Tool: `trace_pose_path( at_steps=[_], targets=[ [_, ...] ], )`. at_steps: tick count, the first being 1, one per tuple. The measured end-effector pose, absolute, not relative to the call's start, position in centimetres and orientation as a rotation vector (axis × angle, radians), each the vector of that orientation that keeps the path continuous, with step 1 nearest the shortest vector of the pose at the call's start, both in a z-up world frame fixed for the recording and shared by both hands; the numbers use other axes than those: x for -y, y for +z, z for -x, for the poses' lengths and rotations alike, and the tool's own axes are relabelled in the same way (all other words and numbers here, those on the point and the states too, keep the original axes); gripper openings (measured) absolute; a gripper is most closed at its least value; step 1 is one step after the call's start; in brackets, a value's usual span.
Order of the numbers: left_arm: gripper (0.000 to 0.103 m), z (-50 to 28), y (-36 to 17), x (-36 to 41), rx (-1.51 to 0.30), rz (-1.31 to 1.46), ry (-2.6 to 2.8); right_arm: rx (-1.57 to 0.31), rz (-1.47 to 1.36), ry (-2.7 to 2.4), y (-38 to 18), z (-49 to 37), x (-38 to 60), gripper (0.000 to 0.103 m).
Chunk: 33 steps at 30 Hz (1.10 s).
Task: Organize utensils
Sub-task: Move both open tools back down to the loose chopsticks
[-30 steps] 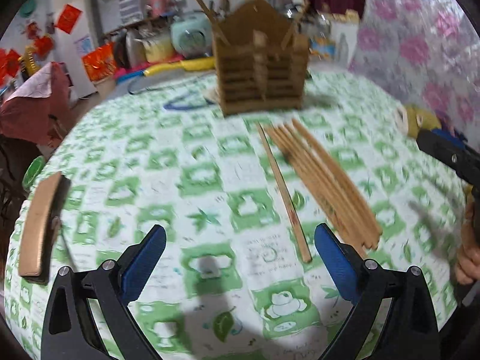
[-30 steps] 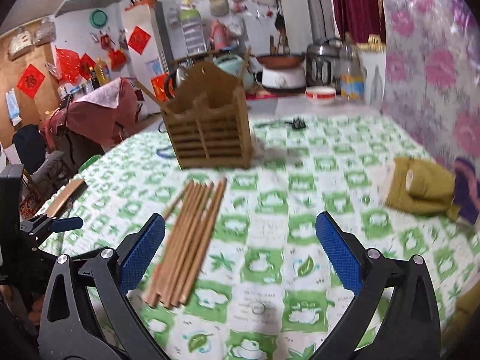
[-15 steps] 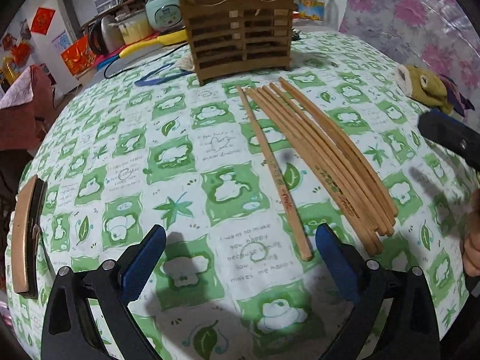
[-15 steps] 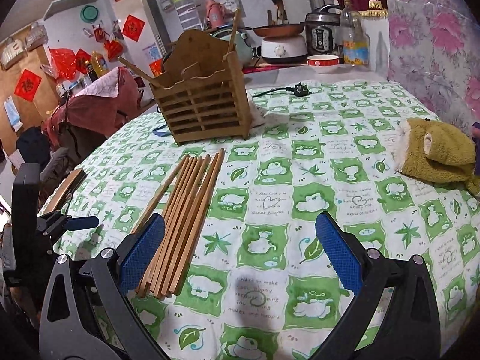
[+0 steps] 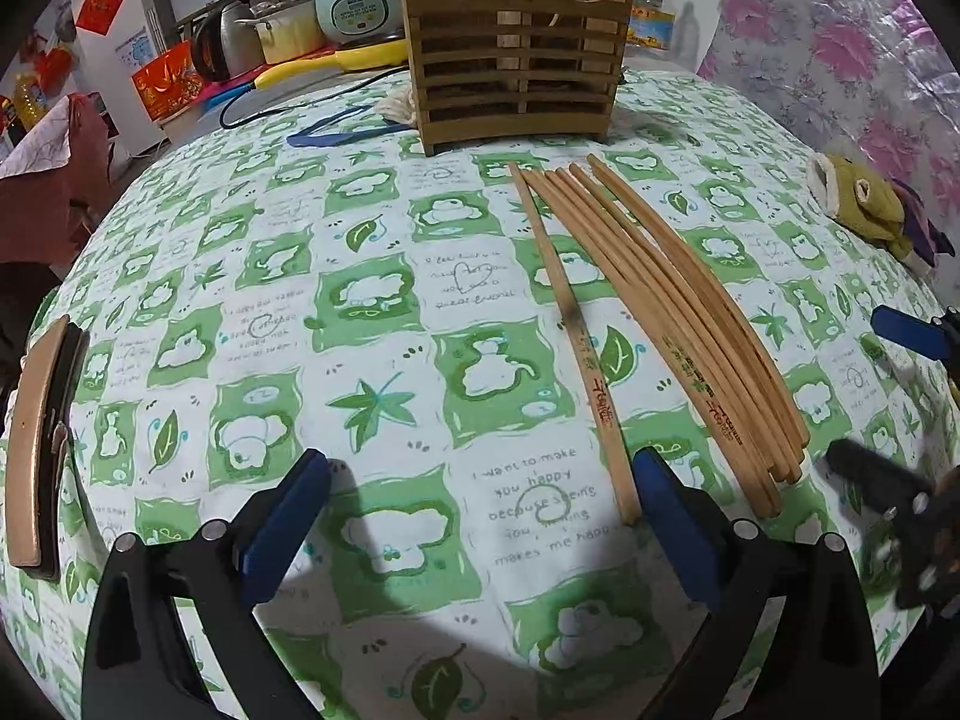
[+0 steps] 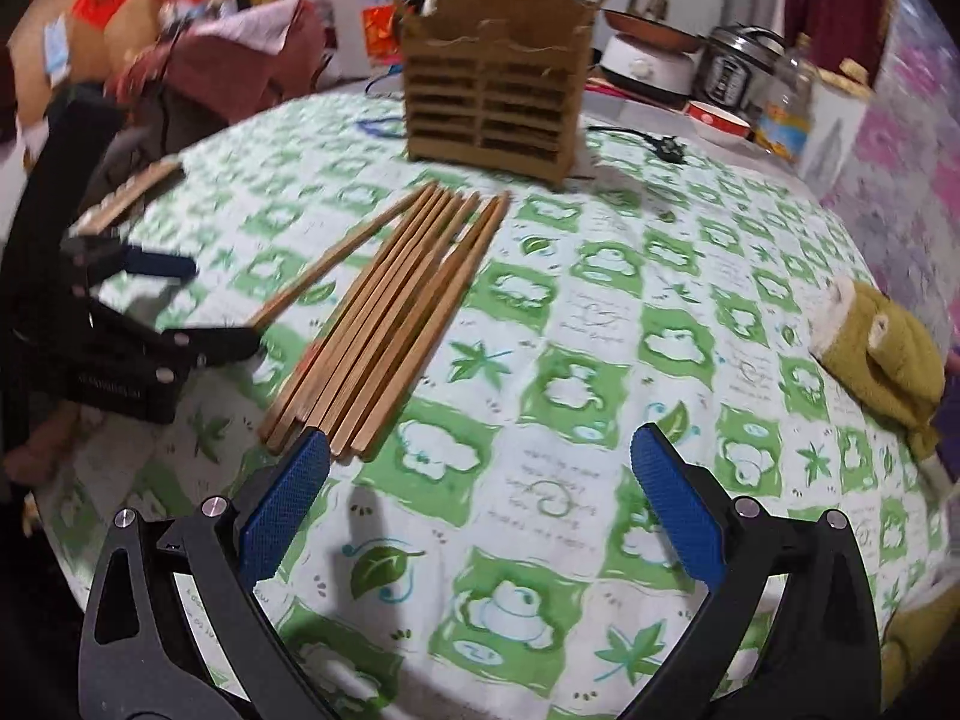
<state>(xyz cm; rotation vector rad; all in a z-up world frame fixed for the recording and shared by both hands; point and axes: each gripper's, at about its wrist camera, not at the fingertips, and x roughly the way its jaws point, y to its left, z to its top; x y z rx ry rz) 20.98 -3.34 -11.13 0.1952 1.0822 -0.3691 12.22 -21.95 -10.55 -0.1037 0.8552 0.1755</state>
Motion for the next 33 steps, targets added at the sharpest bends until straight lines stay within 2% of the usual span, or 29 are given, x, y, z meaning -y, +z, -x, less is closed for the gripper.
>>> trace_pose_path(
  at_steps=[5,11,16,19,21,24,27,28,33],
  targets=[
    [0.099,-21.0,-11.2,3.3,-1.082,-0.195,-0.369,-0.908,0.136,0.162,-11.2,-13.2,21.4,0.097],
    [0.099,-21.0,-11.2,3.3,-1.082,-0.195,-0.369,-0.952,0.04,0.072,-11.8,-14.2,23.6,0.096],
    [0.099,-21.0,-11.2,3.3,-1.082,-0.195,-0.369,-0.921,-0.066,0.098,-11.4,-13.6,25.3,0.083],
    [0.099,-20.9,-11.2,3.5,-1.082,-0.196,-0.366,-0.912,0.0,0.134,-11.2,-13.2,23.7,0.064],
    [0.099,-21.0,-11.2,3.3,-1.083,-0.196,-0.364,-0.913,0.026,0.148,-11.3,-13.2,23.1,0.056],
    [0.098,-20.6,-11.0,3.1,-1.086,-0.201,-0.368,-0.904,0.034,0.164,-11.1,-13.1,22.9,0.051],
    [0.097,-20.0,-10.7,2.9,-1.083,-0.188,-0.404,-0.905,0.02,0.173,-11.2,-13.1,23.0,0.051],
    [0.096,-19.8,-10.6,2.8,-1.081,-0.176,-0.417,-0.906,0.015,0.176,-11.2,-13.2,23.0,0.051],
    [0.07,-19.4,-10.2,2.7,-1.059,-0.154,-0.405,-0.9,-0.042,0.201,-11.0,-13.8,23.4,0.051]
  ],
)
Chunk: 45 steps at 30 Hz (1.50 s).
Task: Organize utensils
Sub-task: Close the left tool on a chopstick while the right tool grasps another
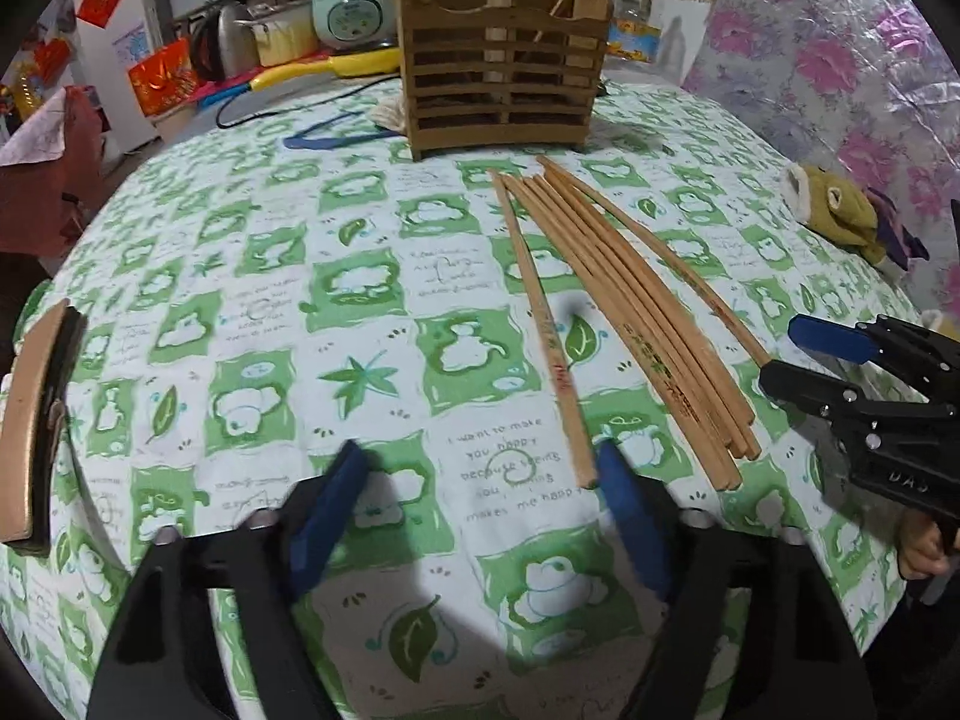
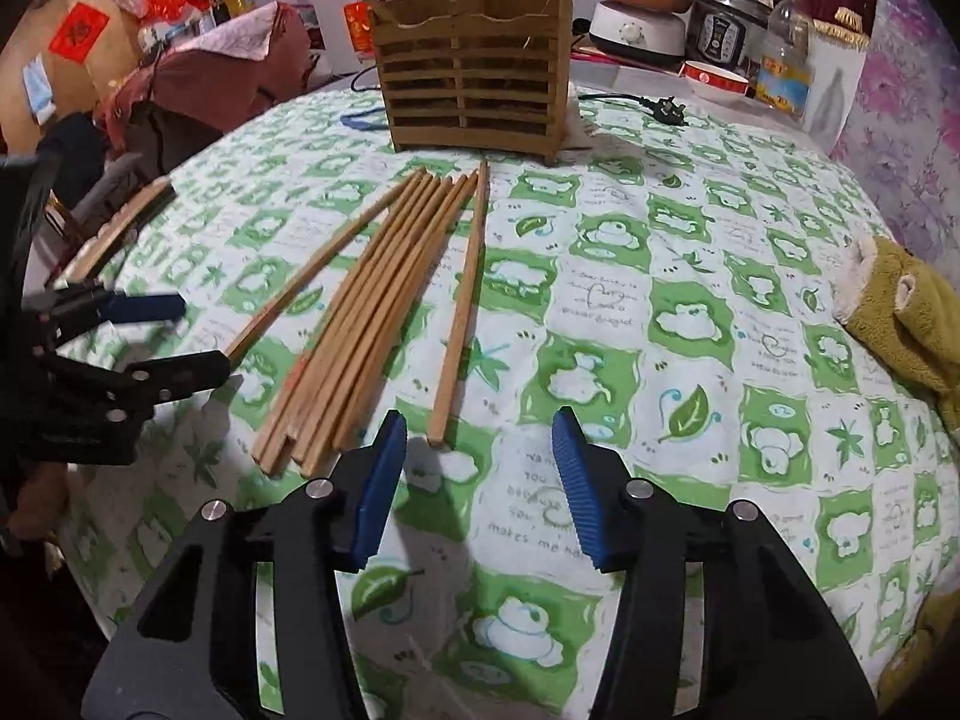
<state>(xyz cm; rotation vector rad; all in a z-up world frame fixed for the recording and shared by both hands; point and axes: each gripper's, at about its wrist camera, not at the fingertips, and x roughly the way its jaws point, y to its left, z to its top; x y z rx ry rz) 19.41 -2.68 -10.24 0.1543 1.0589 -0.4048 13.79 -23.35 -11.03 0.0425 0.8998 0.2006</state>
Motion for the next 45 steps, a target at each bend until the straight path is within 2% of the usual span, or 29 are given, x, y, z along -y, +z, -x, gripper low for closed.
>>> trace_pose_path(
  at_steps=[2,4,6,10,15,17,20,23,27,28,37,45],
  targets=[
    [0.058,-19.2,-10.1,3.2,-1.051,-0.162,-0.411,-0.901,-0.052,0.201,-11.0,-14.1,23.3,0.051],
    [0.051,-18.9,-10.1,3.7,-1.046,-0.179,-0.424,-0.905,-0.053,0.201,-11.1,-14.2,23.2,0.051],
    [0.051,-18.5,-10.1,4.2,-1.038,-0.197,-0.438,-0.904,-0.056,0.201,-11.1,-14.2,23.2,0.051],
    [0.043,-18.3,-10.1,4.6,-1.033,-0.206,-0.45,-0.907,-0.063,0.196,-11.2,-14.3,23.3,0.051],
    [0.026,-18.0,-10.1,5.1,-1.017,-0.219,-0.469,-0.903,-0.068,0.189,-11.1,-14.2,23.5,0.047],
    [0.015,-17.9,-10.1,5.2,-1.01,-0.225,-0.468,-0.906,-0.063,0.192,-11.1,-14.1,23.5,0.045],
    [0.012,-17.9,-10.1,5.1,-1.009,-0.224,-0.467,-0.909,-0.05,0.196,-11.1,-13.9,23.2,0.04],
    [0.011,-18.0,-10.1,5.1,-1.008,-0.224,-0.467,-0.917,-0.024,0.199,-11.3,-13.6,22.6,0.031],
    [0.011,-18.1,-10.1,5.0,-1.01,-0.217,-0.467,-0.904,0.014,0.214,-11.2,-13.2,21.6,0.007],
    [0.008,-18.1,-10.1,5.0,-1.01,-0.214,-0.467,-0.903,0.007,0.225,-11.2,-13.2,21.6,0.007],
    [0.006,-18.2,-7.9,3.5,-0.968,-0.166,-0.422,-0.797,-0.048,0.186,-9.6,-11.9,22.8,0.007],
    [0.006,-17.0,-0.4,2.5,-0.785,-0.163,-0.391,-0.576,-0.066,0.172,-1.7,-9.2,23.9,0.007]
  ],
)
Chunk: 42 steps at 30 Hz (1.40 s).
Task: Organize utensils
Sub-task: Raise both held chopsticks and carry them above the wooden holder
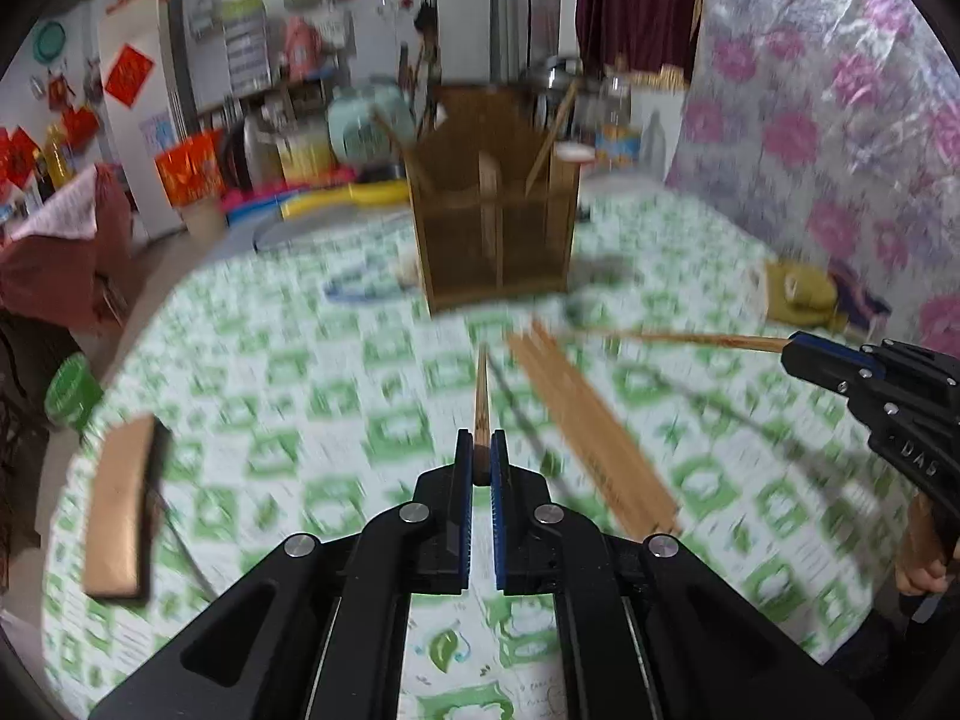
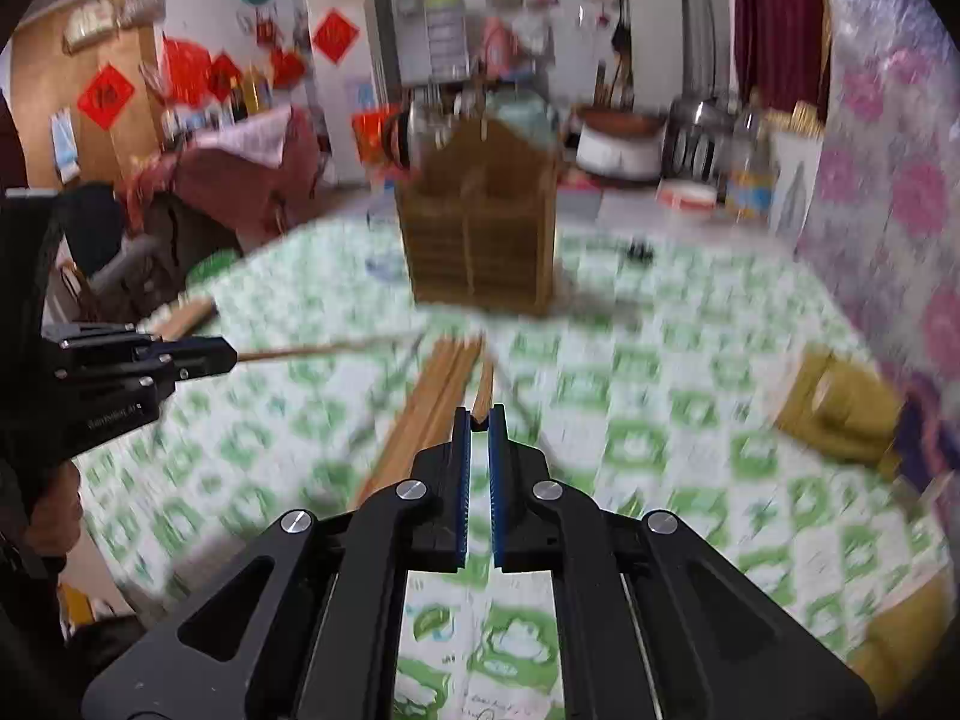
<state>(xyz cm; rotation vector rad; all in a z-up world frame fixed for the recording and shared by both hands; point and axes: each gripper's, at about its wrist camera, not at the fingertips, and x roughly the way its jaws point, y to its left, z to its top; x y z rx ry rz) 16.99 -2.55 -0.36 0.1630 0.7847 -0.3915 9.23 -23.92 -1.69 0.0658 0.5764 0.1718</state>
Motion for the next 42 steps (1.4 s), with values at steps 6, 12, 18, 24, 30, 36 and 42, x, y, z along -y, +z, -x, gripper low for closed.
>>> trace_pose_path(
  at_steps=[6,12,18,24,30,36,42],
  targets=[
    [0.006,-17.3,4.6,2.8,-0.708,-0.144,-0.41,-0.472,-0.076,0.169,3.6,-8.5,24.9,0.006],
    [0.006,-18.5,7.6,2.7,-0.703,-0.107,-0.44,-0.43,-0.073,0.169,6.8,-8.1,25.5,0.006],
    [0.006,-20.7,9.7,3.5,-0.711,-0.106,-0.441,-0.389,-0.064,0.147,9.4,-9.0,26.0,0.006],
    [0.006,-24.5,13.7,4.3,-0.669,-0.081,-0.427,-0.321,-0.09,0.127,12.8,-12.2,26.4,0.006],
    [0.006,-28.8,17.1,5.8,-0.601,-0.078,-0.393,-0.229,-0.167,0.121,16.7,-17.2,27.0,0.006],
    [0.006,-32.9,15.5,6.6,-0.63,-0.086,-0.369,-0.204,-0.194,0.107,16.8,-23.4,26.7,0.006],
    [0.006,-36.1,11.8,5.9,-0.704,-0.07,-0.377,-0.235,-0.206,0.097,14.2,-28.0,27.0,0.006]
  ],
)
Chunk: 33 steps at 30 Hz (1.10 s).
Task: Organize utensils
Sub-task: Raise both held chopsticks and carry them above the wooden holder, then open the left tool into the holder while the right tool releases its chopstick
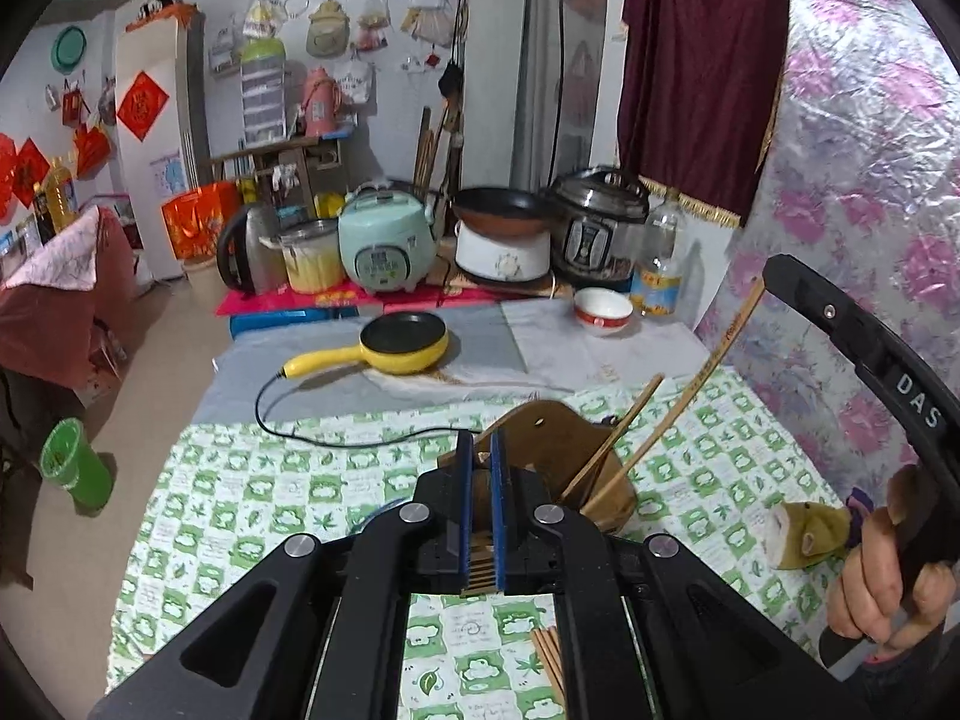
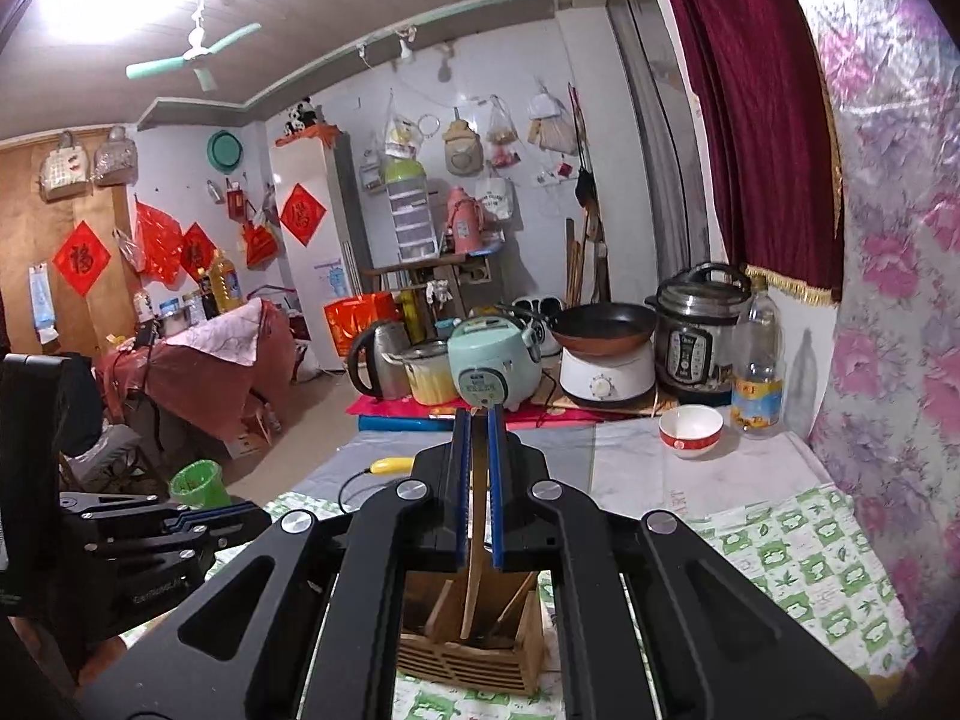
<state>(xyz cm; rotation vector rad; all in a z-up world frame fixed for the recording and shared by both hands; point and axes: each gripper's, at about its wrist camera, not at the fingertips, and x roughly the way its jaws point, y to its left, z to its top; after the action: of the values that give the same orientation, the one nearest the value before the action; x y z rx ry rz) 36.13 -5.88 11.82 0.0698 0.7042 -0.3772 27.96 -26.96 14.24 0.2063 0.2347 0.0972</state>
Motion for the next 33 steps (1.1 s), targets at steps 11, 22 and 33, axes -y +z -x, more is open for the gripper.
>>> trace_pose_path(
  at_steps=[11,22,33],
  targets=[
    [0.063,-35.7,11.9,4.5,-0.67,-0.041,-0.337,-0.289,-0.212,0.117,12.7,-27.8,26.8,0.016],
    [0.08,-27.4,16.1,1.6,-0.594,-0.009,-0.294,-0.21,-0.202,0.136,16.3,-18.0,26.0,0.037],
    [0.094,-18.0,14.9,-0.2,-0.561,-0.022,-0.285,-0.161,-0.166,0.123,15.1,-6.7,25.0,0.071]
  ],
)
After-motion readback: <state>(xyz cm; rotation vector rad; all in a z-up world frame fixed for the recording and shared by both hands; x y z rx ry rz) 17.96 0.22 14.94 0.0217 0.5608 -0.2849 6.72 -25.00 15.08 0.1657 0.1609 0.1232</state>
